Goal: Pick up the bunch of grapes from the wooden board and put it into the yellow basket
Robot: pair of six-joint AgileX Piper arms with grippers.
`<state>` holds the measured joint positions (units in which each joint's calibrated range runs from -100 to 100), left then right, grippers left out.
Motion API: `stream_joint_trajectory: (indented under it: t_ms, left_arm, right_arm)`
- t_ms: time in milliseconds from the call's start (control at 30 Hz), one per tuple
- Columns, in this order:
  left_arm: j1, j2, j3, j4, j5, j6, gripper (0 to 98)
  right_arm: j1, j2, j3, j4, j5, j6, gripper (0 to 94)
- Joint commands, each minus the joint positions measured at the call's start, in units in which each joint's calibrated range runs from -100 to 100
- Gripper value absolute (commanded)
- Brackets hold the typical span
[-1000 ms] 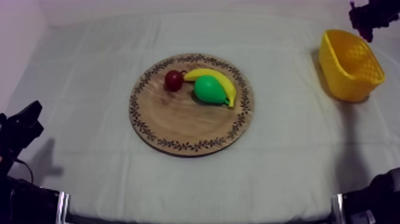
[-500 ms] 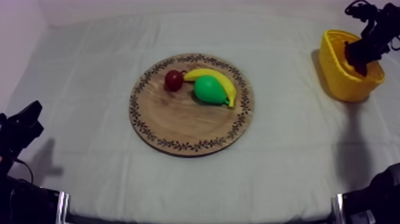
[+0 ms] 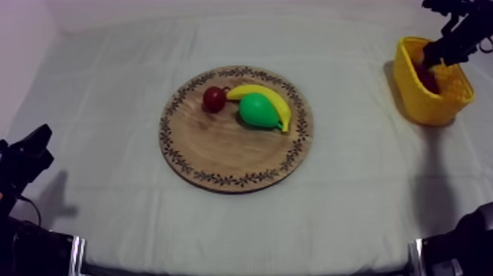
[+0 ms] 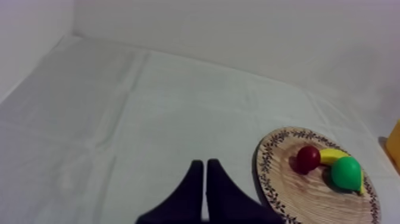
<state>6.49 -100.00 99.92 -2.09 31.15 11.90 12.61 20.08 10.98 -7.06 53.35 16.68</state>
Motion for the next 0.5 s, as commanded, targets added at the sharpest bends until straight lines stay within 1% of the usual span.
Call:
stream_joint_trajectory:
  t_ms: [0,100,233,467]
  left_arm:
    - [0.0,0.0,0.0,-0.04,0.0,0.0,0.1]
    - [0.0,0.0,0.0,-0.04,0.0,0.0,0.1]
    - [0.0,0.0,0.0,-0.04,0.0,0.0,0.1]
    - [0.0,0.0,0.0,-0.04,0.0,0.0,0.1]
  right_arm:
    - [-0.1,-1.0,0.0,0.2,0.0,0.1,58.3]
    - [-0.4,-2.8,-0.1,0.4,-0.1,0.1,59.8]
    - [-0.2,-6.0,0.8,0.8,-1.3,-0.3,59.5]
    - [0.9,-15.4,8.5,1.2,-7.9,0.2,56.0]
